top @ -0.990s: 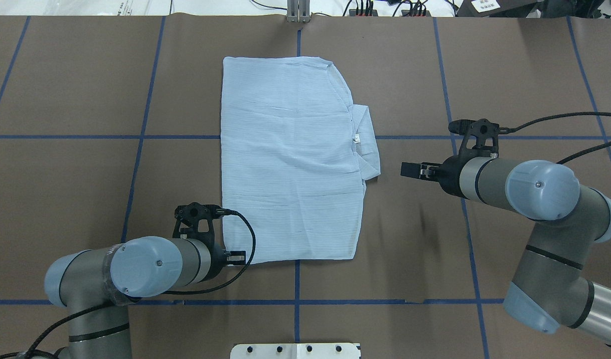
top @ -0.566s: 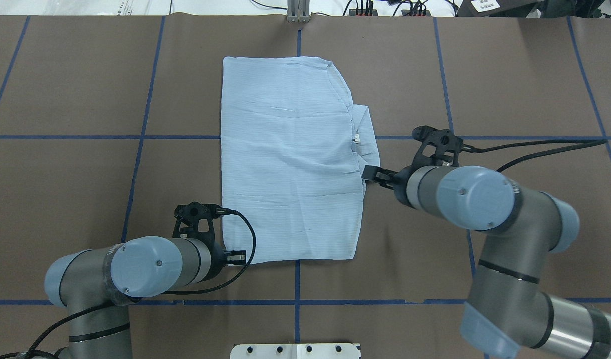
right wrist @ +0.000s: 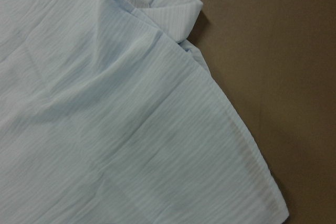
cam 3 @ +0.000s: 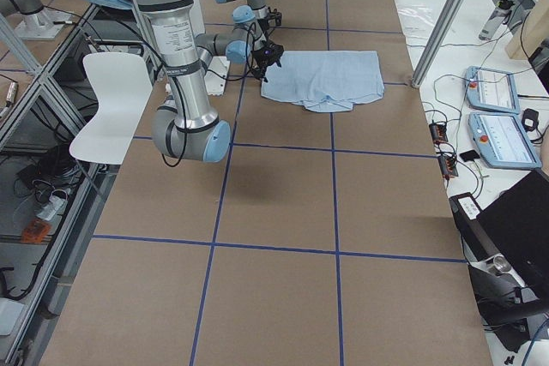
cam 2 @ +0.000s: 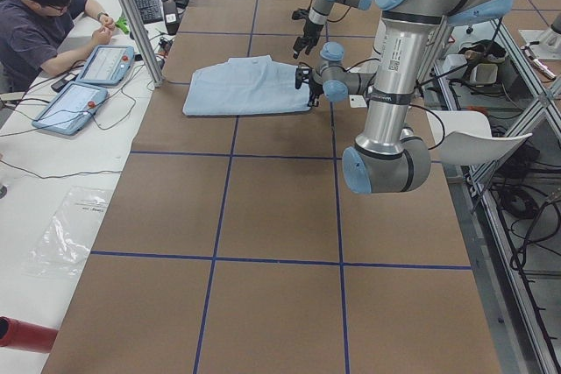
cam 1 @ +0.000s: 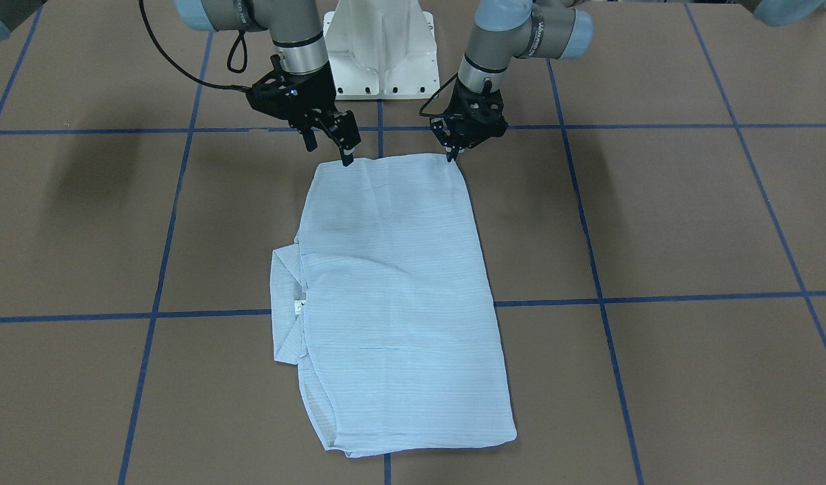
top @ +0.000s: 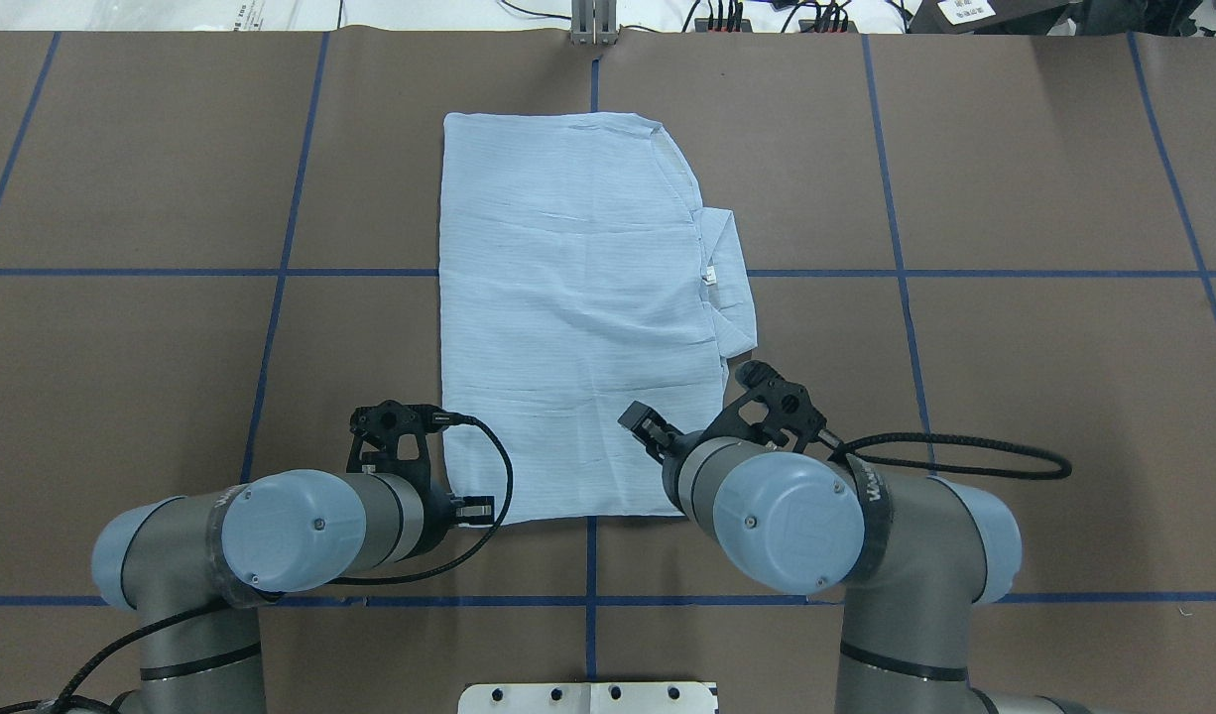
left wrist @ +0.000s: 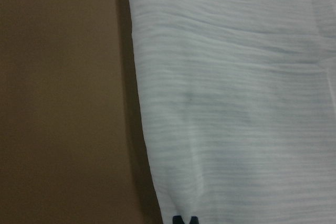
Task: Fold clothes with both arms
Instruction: 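Move the right gripper to the other shirt corner nearest the robot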
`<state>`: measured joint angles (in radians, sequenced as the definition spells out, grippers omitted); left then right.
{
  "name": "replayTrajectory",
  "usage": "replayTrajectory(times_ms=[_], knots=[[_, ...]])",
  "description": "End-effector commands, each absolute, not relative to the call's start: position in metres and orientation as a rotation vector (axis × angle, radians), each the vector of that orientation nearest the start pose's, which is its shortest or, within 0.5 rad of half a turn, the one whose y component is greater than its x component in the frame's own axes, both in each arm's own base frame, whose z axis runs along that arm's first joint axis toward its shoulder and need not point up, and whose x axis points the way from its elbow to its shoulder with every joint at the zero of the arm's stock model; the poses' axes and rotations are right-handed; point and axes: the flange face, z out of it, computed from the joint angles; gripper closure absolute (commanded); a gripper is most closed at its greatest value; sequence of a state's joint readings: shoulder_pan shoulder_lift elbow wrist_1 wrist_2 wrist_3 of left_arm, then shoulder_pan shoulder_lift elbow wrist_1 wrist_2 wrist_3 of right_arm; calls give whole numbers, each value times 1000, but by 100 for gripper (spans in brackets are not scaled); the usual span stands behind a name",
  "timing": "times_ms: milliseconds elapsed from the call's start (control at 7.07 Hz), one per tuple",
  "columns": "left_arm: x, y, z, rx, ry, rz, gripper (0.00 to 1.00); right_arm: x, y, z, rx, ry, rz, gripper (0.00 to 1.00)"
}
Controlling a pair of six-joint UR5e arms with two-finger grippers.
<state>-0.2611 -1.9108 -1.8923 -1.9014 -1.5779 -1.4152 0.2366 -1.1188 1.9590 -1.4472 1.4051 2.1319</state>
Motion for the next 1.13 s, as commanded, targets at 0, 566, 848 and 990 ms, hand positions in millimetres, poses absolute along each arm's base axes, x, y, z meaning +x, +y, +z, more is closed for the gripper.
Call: replayTrajectory(times_ms=[0,566,848,990], knots=[[534,-281,291,204,976,-97,100,-565,-266,241,38,-1062,908,3],[534,-281,291,204,976,-97,100,-581,-256,253,9,-1038,944,7],[534,-281,290,204,978,-97,100,-591,-256,267,5,-1013,964,7],[533,-281,289,205,981,-97,100,-595,-256,269,2,-1008,970,8]])
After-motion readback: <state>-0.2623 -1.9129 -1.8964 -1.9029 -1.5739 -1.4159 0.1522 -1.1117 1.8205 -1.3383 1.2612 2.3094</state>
